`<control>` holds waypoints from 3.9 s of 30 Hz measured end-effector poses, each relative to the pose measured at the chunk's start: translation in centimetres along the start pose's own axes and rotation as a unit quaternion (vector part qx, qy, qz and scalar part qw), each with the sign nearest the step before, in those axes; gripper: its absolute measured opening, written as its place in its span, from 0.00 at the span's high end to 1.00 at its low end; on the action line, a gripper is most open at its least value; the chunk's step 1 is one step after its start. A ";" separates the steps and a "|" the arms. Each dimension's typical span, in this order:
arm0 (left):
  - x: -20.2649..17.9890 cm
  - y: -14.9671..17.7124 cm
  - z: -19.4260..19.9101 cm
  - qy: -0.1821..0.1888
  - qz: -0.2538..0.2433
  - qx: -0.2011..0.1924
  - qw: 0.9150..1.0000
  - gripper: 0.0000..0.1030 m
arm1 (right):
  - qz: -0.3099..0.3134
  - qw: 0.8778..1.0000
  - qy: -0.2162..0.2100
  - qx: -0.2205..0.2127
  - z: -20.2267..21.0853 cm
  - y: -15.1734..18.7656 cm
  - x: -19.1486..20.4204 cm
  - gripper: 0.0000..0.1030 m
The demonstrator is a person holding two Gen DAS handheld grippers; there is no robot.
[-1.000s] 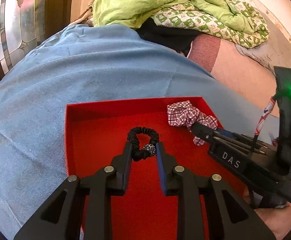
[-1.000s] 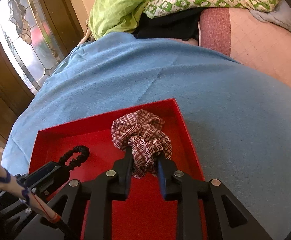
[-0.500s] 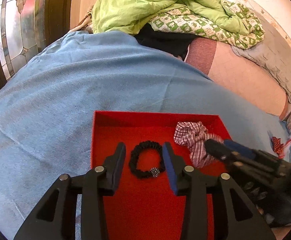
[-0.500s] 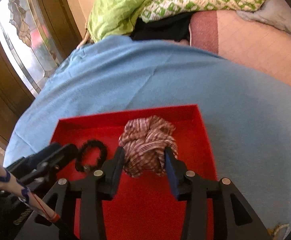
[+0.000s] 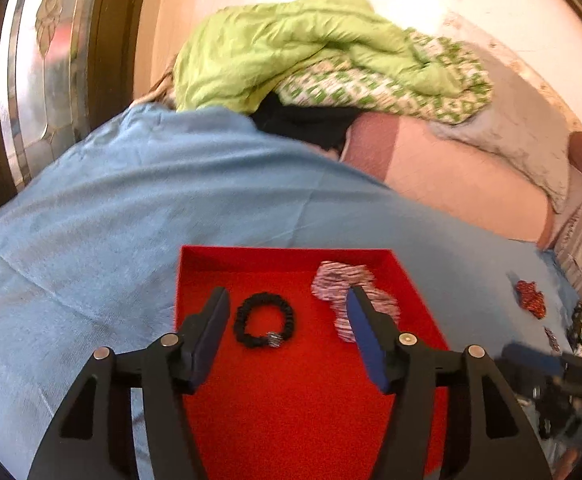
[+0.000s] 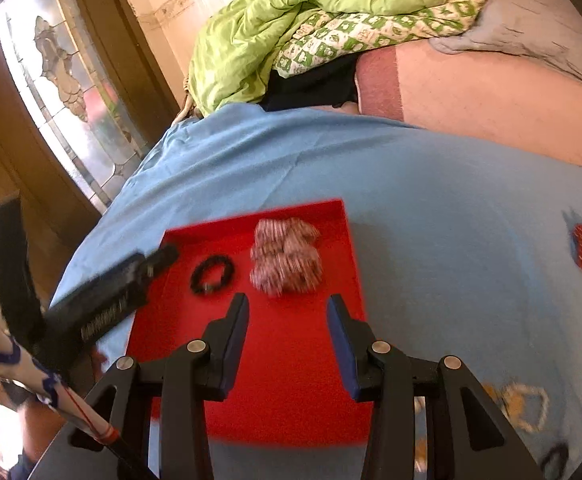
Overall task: Organize jewelry
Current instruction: 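Move both tools back to the jewelry pile, then grasp the black hair tie with the right tool while the left tool grasps the leopard-print hair tie, then carry both hair ties into the red tray and open both tools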
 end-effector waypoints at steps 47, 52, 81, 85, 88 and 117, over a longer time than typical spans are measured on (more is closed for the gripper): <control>-29.3 10.4 2.5 0.264 -0.244 0.067 0.931 0.42 | -0.141 0.974 0.164 -0.063 13.3 7.8 -26.4 0.92; -31.1 11.1 0.8 0.260 -0.276 0.084 0.921 0.63 | -0.157 0.976 0.143 -0.041 12.5 7.9 -26.3 0.92; -24.6 6.9 8.9 0.210 -0.197 -0.043 0.957 0.93 | -0.073 0.989 0.094 -0.090 11.9 7.2 -18.0 0.92; -23.6 7.2 8.9 0.193 -0.198 -0.038 0.960 0.93 | -0.051 0.990 0.092 -0.089 11.2 7.4 -16.4 0.92; -22.5 7.3 8.8 0.178 -0.199 -0.036 0.963 0.93 | -0.036 0.991 0.092 -0.089 11.0 7.7 -15.6 0.92; -9.7 4.3 7.5 0.089 -0.084 -0.046 0.991 0.93 | -0.010 0.995 0.072 -0.073 9.7 8.8 -11.8 0.92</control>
Point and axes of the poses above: each gripper's, at about its wrist camera, not at the fingertips, and z roughly against the way its jaws point, x to its left, y to its underside, the point moved 7 cm from there along -z, roughly the way its jaws point, and after that the axes turned 15 degrees about -z, right-handed, at the moved point
